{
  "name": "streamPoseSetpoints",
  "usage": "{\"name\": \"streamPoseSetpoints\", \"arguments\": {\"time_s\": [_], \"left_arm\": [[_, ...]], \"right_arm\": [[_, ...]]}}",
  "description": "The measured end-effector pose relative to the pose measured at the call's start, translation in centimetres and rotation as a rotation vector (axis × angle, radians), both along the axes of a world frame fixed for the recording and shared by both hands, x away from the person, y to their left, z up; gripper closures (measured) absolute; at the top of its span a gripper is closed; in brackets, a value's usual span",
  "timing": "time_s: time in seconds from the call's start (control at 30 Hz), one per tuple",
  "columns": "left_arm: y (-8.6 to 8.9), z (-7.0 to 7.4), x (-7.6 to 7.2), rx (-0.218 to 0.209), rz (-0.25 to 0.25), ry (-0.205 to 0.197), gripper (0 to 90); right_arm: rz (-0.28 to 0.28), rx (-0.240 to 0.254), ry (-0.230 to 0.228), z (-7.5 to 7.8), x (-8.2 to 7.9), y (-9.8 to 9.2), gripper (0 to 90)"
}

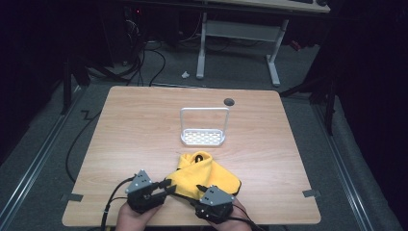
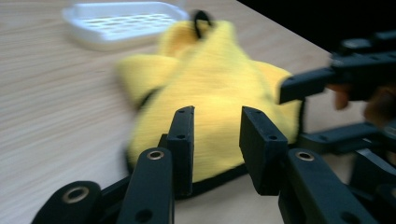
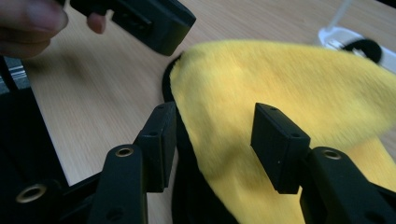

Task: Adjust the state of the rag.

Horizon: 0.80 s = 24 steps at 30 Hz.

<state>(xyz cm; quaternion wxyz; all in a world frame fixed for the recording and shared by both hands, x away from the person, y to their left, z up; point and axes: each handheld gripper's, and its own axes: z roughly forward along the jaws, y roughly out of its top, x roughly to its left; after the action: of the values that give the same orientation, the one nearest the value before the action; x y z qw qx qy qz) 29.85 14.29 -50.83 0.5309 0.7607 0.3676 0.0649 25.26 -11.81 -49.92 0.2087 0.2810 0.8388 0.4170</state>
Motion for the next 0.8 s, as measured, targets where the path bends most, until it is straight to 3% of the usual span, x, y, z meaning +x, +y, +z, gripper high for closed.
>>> {"name": "streamPoseSetpoints", "arguments": {"time_s": [0.13,0.17,0.27,0.3,0.4,0.53,0.6,0.7,0.8], "left_arm": [[1.2,-0.1,0.8,-0.004,0.042,0.01,66.4],[1.3,-0.1,0.8,-0.005,0.045,0.01,66.4],[1.4,-0.1,0.8,-0.001,0.045,0.005,66.6],[1.4,-0.1,0.8,0.001,0.046,0.004,66.6],[1.2,-0.2,0.8,0.003,0.045,0.006,66.6],[0.4,-0.3,0.5,0.023,0.054,0.008,64.0],[-0.3,-0.3,0.2,0.035,0.035,0.005,62.3],[-1.2,-0.6,0.0,0.058,0.011,0.004,60.7],[-3.4,-1.1,0.0,0.077,-0.036,0.036,54.3]], "right_arm": [[-0.023,-0.052,-0.035,-0.2,1.0,1.5,52.3],[-0.037,-0.053,-0.018,-0.4,1.4,1.6,55.4],[-0.056,-0.12,-0.021,-1.2,1.8,1.7,74.1],[-0.057,-0.118,-0.015,-1.3,1.8,1.6,78.3],[-0.065,-0.069,-0.025,-0.7,1.7,1.0,82.3],[-0.089,-0.009,-0.07,0.7,1.7,0.0,83.3],[-0.115,0.014,-0.103,1.6,1.8,-0.9,83.4],[-0.143,0.062,-0.108,2.4,2.1,-2.1,83.4],[-0.186,0.125,-0.111,3.4,2.4,-4.0,83.4]]}}
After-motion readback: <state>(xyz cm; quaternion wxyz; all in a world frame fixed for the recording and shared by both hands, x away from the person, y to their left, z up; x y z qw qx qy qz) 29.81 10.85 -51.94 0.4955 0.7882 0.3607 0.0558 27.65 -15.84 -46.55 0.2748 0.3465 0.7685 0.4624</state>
